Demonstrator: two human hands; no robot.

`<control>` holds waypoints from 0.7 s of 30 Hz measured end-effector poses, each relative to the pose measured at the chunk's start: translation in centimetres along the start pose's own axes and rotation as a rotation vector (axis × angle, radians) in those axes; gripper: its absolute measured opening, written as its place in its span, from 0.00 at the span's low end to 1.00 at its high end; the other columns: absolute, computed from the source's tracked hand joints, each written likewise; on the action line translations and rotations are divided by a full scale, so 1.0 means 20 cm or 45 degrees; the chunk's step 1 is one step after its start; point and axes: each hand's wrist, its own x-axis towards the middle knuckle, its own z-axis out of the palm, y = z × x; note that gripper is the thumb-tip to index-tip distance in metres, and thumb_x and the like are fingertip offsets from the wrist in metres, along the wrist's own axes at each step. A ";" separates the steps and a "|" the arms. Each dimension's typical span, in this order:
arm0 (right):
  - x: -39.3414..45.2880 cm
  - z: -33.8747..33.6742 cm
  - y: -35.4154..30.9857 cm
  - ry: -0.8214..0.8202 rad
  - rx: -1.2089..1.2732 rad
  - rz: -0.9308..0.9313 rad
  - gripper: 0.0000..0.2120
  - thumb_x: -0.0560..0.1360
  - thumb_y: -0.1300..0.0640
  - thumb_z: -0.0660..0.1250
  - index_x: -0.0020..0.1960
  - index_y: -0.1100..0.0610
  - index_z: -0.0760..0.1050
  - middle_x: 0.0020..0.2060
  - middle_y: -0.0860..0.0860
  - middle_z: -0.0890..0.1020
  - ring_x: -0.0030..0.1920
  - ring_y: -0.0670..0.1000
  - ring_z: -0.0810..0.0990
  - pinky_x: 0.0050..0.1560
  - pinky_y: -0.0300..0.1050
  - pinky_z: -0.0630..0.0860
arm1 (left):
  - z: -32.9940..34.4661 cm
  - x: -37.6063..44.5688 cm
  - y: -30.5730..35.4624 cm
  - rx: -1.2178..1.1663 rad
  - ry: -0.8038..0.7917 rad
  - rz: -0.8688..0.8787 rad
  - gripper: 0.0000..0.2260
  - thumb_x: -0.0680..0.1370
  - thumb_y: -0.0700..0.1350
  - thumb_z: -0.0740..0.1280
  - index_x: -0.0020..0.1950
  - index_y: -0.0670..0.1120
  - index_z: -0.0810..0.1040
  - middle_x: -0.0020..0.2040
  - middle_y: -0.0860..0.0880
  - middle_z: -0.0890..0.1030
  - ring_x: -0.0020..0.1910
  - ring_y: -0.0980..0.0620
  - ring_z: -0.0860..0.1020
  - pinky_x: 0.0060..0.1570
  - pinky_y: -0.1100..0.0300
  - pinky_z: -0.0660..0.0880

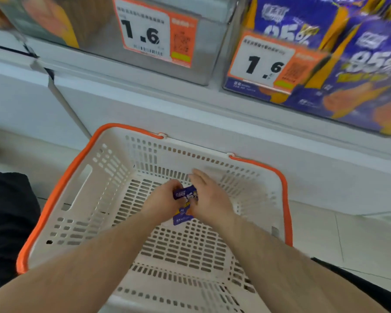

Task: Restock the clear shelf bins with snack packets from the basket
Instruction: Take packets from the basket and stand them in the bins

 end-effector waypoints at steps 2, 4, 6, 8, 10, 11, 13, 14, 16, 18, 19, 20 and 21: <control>-0.04 -0.17 -0.03 0.112 -0.047 -0.087 0.25 0.75 0.60 0.63 0.71 0.55 0.69 0.70 0.51 0.71 0.67 0.57 0.72 0.62 0.52 0.72 | -0.04 -0.01 0.17 0.000 0.041 0.121 0.06 0.74 0.42 0.68 0.45 0.52 0.74 0.40 0.52 0.79 0.38 0.51 0.77 0.38 0.54 0.74; -0.09 -0.34 -0.04 0.263 -0.130 -0.072 0.19 0.75 0.60 0.63 0.65 0.56 0.75 0.61 0.54 0.78 0.59 0.58 0.76 0.56 0.52 0.74 | -0.08 -0.04 0.35 -0.035 0.102 0.255 0.09 0.73 0.41 0.68 0.43 0.55 0.73 0.40 0.53 0.80 0.41 0.51 0.77 0.41 0.56 0.74; -0.15 -0.52 -0.03 0.375 -0.207 -0.008 0.14 0.76 0.57 0.63 0.62 0.55 0.76 0.57 0.54 0.78 0.57 0.58 0.77 0.54 0.51 0.74 | -0.11 -0.08 0.52 -0.097 0.149 0.411 0.10 0.73 0.40 0.68 0.39 0.55 0.73 0.37 0.55 0.77 0.38 0.52 0.76 0.39 0.57 0.70; -0.22 -0.70 -0.01 0.458 -0.243 0.004 0.12 0.78 0.56 0.63 0.59 0.56 0.76 0.56 0.55 0.77 0.55 0.59 0.77 0.51 0.51 0.74 | -0.14 -0.13 0.69 -0.117 0.208 0.571 0.09 0.74 0.41 0.69 0.40 0.53 0.73 0.36 0.55 0.75 0.37 0.52 0.74 0.36 0.60 0.66; -0.30 -0.86 0.00 0.551 -0.268 0.011 0.09 0.78 0.56 0.63 0.55 0.57 0.76 0.53 0.56 0.77 0.52 0.59 0.77 0.47 0.50 0.73 | -0.17 -0.17 0.86 -0.117 0.265 0.712 0.06 0.74 0.43 0.70 0.42 0.52 0.74 0.35 0.55 0.74 0.35 0.54 0.73 0.31 0.65 0.63; -0.34 -0.94 0.00 0.599 -0.281 0.020 0.07 0.78 0.56 0.63 0.53 0.56 0.76 0.51 0.56 0.77 0.51 0.60 0.77 0.46 0.50 0.73 | -0.18 -0.20 0.93 -0.128 0.280 0.765 0.05 0.75 0.44 0.70 0.42 0.51 0.75 0.34 0.54 0.74 0.34 0.55 0.72 0.31 0.67 0.64; -0.42 -1.06 0.02 0.721 -0.325 0.029 0.05 0.78 0.55 0.64 0.50 0.56 0.74 0.49 0.56 0.78 0.51 0.60 0.77 0.47 0.51 0.74 | -0.19 -0.24 1.08 -0.138 0.300 0.872 0.03 0.75 0.47 0.70 0.43 0.51 0.77 0.34 0.52 0.77 0.33 0.56 0.73 0.31 0.68 0.65; -0.46 -1.11 0.03 0.809 -0.346 0.015 0.07 0.77 0.55 0.64 0.51 0.57 0.76 0.50 0.56 0.79 0.52 0.60 0.77 0.48 0.52 0.75 | -0.20 -0.26 1.14 -0.154 0.311 0.934 0.03 0.76 0.47 0.70 0.42 0.52 0.78 0.34 0.53 0.77 0.33 0.57 0.73 0.31 0.68 0.66; -0.53 -1.22 0.07 1.064 -0.380 -0.024 0.11 0.76 0.54 0.64 0.54 0.58 0.79 0.50 0.56 0.81 0.53 0.60 0.78 0.50 0.53 0.75 | -0.21 -0.30 1.25 -0.258 0.333 1.034 0.06 0.76 0.44 0.70 0.43 0.55 0.79 0.36 0.56 0.79 0.35 0.59 0.76 0.37 0.67 0.71; -0.60 -1.35 0.08 1.367 -0.427 -0.077 0.12 0.74 0.54 0.62 0.50 0.59 0.79 0.45 0.57 0.81 0.49 0.61 0.78 0.46 0.53 0.73 | -0.23 -0.34 1.31 -0.317 0.388 1.111 0.08 0.76 0.41 0.69 0.53 0.50 0.82 0.45 0.54 0.83 0.45 0.59 0.79 0.48 0.67 0.74; -0.63 -1.43 0.09 1.513 -0.448 -0.126 0.12 0.73 0.54 0.62 0.49 0.60 0.79 0.44 0.58 0.81 0.46 0.61 0.78 0.44 0.53 0.73 | -0.24 -0.35 1.34 -0.259 0.446 1.157 0.11 0.76 0.41 0.68 0.57 0.48 0.82 0.50 0.52 0.84 0.49 0.57 0.79 0.51 0.64 0.74; -0.66 -1.50 0.10 1.646 -0.469 -0.168 0.10 0.73 0.56 0.63 0.48 0.61 0.79 0.42 0.59 0.80 0.44 0.62 0.79 0.42 0.53 0.73 | -0.25 -0.35 1.35 -0.165 0.505 1.212 0.13 0.75 0.41 0.67 0.58 0.48 0.82 0.52 0.52 0.84 0.51 0.54 0.79 0.52 0.62 0.74; -0.68 -1.56 0.11 1.758 -0.497 -0.182 0.09 0.73 0.57 0.64 0.47 0.61 0.79 0.41 0.59 0.80 0.43 0.62 0.79 0.40 0.53 0.73 | -0.26 -0.36 1.36 -0.076 0.559 1.277 0.14 0.73 0.40 0.66 0.58 0.48 0.82 0.52 0.51 0.84 0.51 0.52 0.77 0.52 0.60 0.73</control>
